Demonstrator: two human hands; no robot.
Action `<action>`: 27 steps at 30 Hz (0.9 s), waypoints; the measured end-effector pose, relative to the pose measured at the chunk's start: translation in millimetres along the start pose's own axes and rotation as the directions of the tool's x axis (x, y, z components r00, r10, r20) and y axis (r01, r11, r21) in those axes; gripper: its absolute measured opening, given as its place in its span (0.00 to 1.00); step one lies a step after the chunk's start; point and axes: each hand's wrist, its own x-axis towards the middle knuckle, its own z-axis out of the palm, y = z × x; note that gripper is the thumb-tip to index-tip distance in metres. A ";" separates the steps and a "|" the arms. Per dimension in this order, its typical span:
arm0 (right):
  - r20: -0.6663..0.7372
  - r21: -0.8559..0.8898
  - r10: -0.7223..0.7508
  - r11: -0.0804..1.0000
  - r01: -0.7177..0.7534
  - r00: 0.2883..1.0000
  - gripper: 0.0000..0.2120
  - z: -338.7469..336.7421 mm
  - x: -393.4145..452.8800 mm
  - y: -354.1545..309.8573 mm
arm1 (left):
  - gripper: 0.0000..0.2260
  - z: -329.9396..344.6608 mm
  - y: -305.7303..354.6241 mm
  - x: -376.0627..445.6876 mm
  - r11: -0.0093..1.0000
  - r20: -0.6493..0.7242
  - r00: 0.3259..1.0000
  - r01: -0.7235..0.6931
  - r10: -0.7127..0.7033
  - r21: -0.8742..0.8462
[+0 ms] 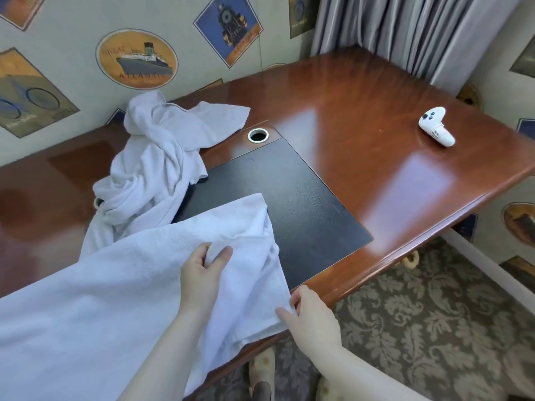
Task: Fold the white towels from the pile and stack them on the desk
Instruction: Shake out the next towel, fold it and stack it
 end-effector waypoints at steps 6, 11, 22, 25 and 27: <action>0.019 -0.055 0.028 0.998 -0.027 0.999 0.11 2.7 -5.0 -6.9 | 0.11 2.8 35.9 -3.0 0.926 -0.158 0.915 -0.356 0.372 0.124; -0.026 0.169 0.033 0.985 -0.029 0.999 0.08 -5.5 -11.0 -4.7 | 0.11 11.2 23.5 -17.5 0.898 -0.015 0.916 -0.390 0.401 0.205; 0.004 0.366 0.221 0.907 -0.207 0.975 0.06 -2.9 -29.9 20.2 | 0.05 24.3 -54.0 -64.1 0.912 0.149 0.972 -0.221 0.180 0.346; -0.089 0.273 0.152 0.954 -0.123 0.984 0.07 -2.5 -27.9 23.9 | 0.03 27.1 -55.3 -65.3 0.934 0.106 0.980 -0.194 0.169 0.301; -0.093 0.220 0.103 0.972 -0.081 0.990 0.07 -1.4 -24.6 22.6 | 0.02 28.4 -54.2 -62.8 0.931 0.107 0.978 -0.204 0.180 0.303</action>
